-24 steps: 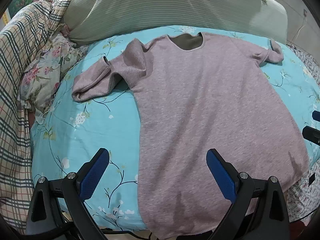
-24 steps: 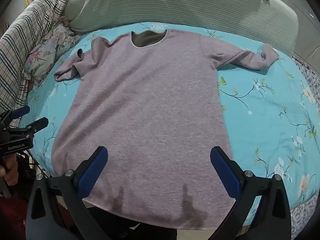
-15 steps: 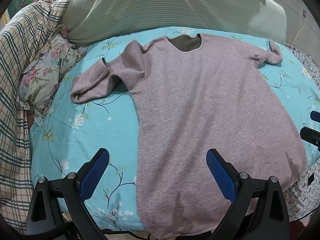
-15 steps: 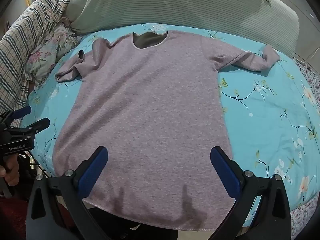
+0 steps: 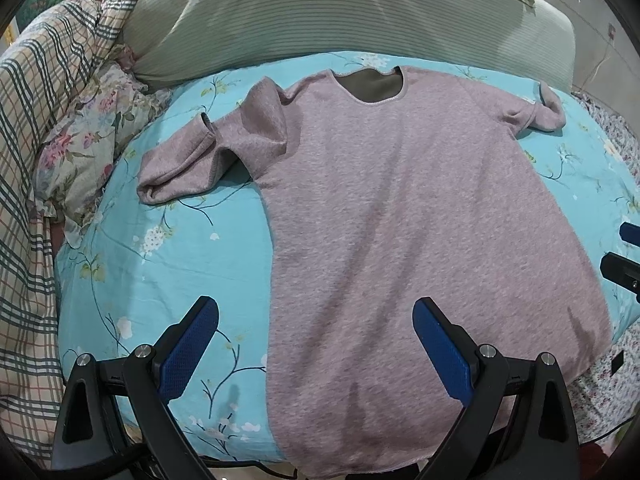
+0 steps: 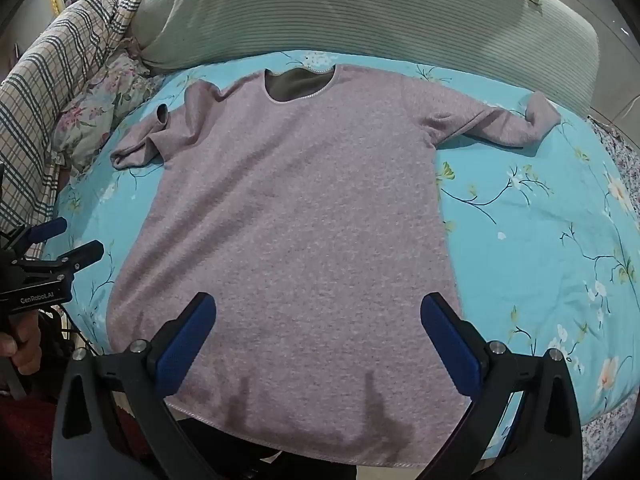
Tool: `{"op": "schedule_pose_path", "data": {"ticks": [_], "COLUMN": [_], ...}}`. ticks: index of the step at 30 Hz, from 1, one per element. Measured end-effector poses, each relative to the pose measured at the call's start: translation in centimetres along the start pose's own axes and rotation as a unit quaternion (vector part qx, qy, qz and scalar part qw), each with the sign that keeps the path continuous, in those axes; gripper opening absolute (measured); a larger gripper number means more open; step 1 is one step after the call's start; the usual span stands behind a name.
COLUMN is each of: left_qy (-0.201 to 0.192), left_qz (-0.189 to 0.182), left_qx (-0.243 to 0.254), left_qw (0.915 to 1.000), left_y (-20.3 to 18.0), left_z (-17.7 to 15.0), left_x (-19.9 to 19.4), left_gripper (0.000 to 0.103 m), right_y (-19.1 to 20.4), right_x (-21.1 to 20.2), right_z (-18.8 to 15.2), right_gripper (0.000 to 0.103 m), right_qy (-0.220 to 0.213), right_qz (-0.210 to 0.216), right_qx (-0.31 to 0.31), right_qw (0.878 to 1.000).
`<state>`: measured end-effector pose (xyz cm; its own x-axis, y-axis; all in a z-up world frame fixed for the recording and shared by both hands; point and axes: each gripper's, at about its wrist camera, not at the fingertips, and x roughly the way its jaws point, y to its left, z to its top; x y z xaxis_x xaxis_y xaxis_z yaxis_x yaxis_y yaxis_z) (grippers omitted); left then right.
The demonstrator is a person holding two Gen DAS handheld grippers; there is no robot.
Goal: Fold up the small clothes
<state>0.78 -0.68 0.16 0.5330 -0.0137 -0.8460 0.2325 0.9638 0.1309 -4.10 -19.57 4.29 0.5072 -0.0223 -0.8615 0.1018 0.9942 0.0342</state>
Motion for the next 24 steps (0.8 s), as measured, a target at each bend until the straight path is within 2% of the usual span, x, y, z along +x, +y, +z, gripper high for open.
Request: {"op": "schedule_pose_path", "data": {"ticks": [6,8,11,15,18,24], "left_qy": [0.017,0.024,0.012,0.008,0.015,0.027], "left_qz": [0.004,0.003,0.003,-0.002,-0.001,-0.012], "left_qx": [0.006,0.005,0.003,0.003,0.004,0.003], "left_qw": [0.9998,0.9997,0.9999,1.0,0.9999,0.9996], "left_y": [-0.5,-0.5,-0.7,-1.0,-1.3,-1.8], "left_z": [0.5,0.5,0.6,0.8,1.0,1.7], "left_x": [0.2,0.3,0.4,0.6,1.0,2.1], "left_gripper": [0.098,0.098,0.098,0.098,0.098,0.098], "right_y": [-0.3,-0.4,-0.6,-1.5,-2.3,-4.3], "right_x": [0.1,0.1,0.1,0.4,0.6,1.1], "right_z": [0.1,-0.1,-0.2,0.0,0.2,1.1], "right_gripper": [0.102,0.102,0.102,0.102,0.102,0.102], "right_qy": [0.003,-0.008,-0.014,-0.002,-0.009,-0.008], "right_qz": [-0.002,-0.008,-0.011,0.0,-0.006,0.01], "right_qx": [0.002,-0.003,-0.003,0.013,0.019,0.05], "right_qw": [1.0,1.0,1.0,1.0,1.0,0.999]}}
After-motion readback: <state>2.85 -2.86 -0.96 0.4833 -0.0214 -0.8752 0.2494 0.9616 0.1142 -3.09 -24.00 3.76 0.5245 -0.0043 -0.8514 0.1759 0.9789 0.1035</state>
